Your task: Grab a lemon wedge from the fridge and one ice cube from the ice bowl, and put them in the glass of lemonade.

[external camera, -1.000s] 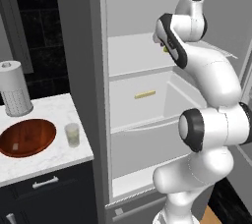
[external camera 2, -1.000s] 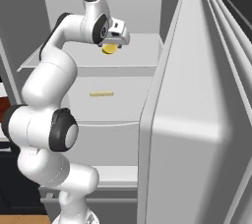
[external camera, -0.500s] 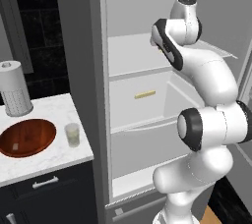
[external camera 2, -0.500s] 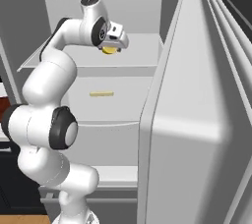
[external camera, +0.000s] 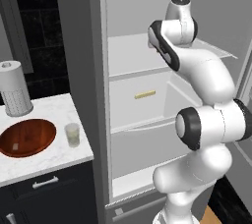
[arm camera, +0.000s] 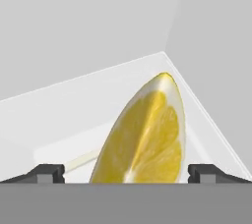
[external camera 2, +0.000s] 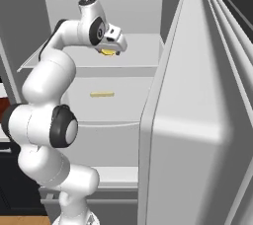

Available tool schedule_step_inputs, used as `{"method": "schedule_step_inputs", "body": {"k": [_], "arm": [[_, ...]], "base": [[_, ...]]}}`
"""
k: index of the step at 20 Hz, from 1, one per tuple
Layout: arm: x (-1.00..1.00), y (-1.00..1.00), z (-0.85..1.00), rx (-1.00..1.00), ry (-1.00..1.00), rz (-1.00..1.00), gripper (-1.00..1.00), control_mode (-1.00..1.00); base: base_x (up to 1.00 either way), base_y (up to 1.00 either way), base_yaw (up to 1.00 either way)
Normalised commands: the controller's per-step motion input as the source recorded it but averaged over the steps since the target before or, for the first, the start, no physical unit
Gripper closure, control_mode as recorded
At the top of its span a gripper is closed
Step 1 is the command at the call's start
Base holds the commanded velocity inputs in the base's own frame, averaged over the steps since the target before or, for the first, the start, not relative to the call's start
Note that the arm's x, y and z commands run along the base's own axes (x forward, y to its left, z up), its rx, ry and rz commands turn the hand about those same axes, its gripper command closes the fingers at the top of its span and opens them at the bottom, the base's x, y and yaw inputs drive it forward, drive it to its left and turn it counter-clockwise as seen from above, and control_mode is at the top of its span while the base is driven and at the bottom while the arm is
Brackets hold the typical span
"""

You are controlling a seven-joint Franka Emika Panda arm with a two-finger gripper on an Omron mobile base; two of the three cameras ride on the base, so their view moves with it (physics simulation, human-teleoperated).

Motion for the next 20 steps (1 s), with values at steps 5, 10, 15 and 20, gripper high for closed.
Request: {"method": "schedule_step_inputs", "body": {"k": [5,10,15,20], "arm": [[0.0,0.0,-0.16,0.0,0.08,-0.03,1.0,-1.0],[-0.26,0.0,-0.15,0.0,0.02,0.0,1.0,-1.0],[-0.95,-0.29,-0.14,0.07,-0.08,-0.03,1.0,-1.0],[-1.0,-0.37,-0.06,0.12,-0.05,-0.04,1.0,-1.0]], "base": [[0.0,0.0,0.0],[0.0,0.0,0.0],[0.0,0.0,0.0],[0.0,0.0,0.0]]}}
